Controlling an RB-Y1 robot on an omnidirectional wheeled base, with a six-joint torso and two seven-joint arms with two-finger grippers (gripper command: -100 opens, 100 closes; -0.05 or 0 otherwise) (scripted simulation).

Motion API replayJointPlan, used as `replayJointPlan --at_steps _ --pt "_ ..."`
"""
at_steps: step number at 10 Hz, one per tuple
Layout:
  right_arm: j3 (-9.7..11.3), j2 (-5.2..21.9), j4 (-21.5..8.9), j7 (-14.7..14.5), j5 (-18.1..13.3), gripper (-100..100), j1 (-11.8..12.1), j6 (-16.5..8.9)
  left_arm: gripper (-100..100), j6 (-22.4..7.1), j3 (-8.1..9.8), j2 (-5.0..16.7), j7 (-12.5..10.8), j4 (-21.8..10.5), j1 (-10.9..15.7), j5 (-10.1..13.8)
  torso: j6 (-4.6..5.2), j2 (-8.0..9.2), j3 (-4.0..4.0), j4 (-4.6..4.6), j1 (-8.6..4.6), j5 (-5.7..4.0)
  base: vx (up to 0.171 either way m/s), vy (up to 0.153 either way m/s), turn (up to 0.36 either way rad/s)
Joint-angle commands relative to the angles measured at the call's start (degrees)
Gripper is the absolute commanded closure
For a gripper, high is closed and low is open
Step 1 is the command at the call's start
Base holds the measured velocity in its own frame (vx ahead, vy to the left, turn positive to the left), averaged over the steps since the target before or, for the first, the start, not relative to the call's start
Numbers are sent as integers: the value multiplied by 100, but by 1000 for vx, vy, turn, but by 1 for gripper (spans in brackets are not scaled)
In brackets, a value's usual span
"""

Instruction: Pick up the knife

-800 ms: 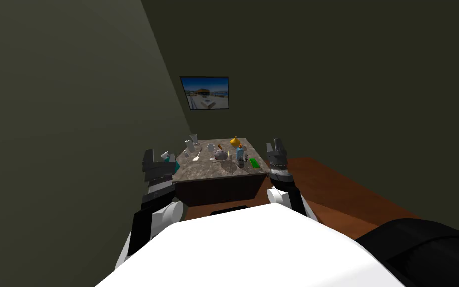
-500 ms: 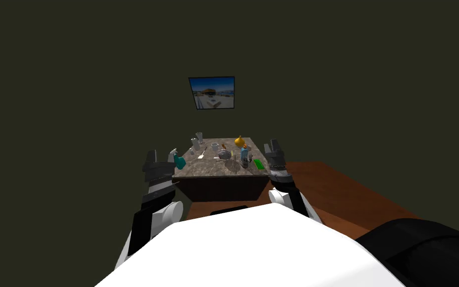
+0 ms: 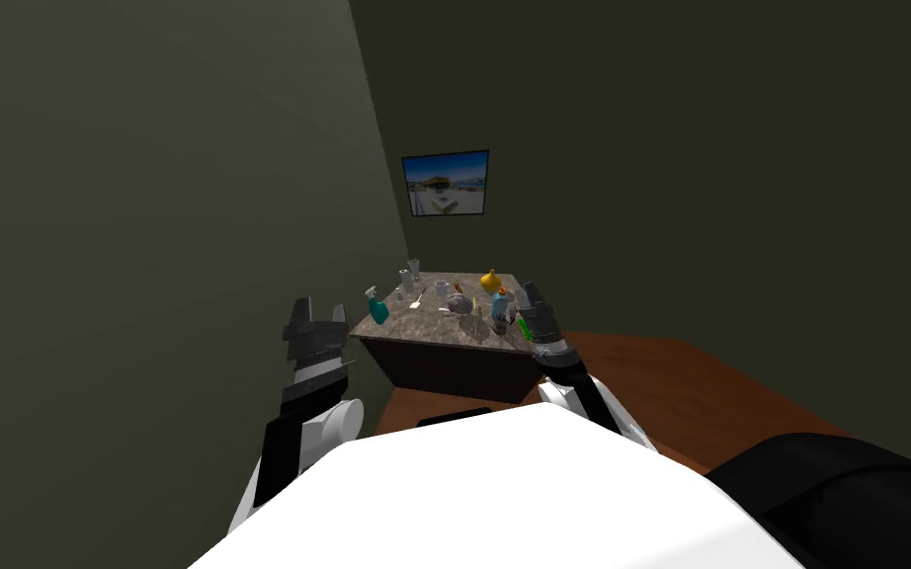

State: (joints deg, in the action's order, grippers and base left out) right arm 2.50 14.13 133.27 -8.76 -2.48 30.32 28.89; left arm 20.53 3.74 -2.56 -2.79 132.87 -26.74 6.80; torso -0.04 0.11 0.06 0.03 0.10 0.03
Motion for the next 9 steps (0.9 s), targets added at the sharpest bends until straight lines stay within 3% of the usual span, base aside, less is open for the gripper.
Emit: replayJointPlan --at_steps 1,9 --pt "20 217 2 14 -38 -100 36 4 0 0 0 0 0 0 0 0 0 0 0 0 0 0 -18 14 122" --pt "259 1456 -90 18 -440 -100 282 -13 0 0 1 0 0 0 -1 0 2 -4 -2 -1 -6 -1 -13 17 203"
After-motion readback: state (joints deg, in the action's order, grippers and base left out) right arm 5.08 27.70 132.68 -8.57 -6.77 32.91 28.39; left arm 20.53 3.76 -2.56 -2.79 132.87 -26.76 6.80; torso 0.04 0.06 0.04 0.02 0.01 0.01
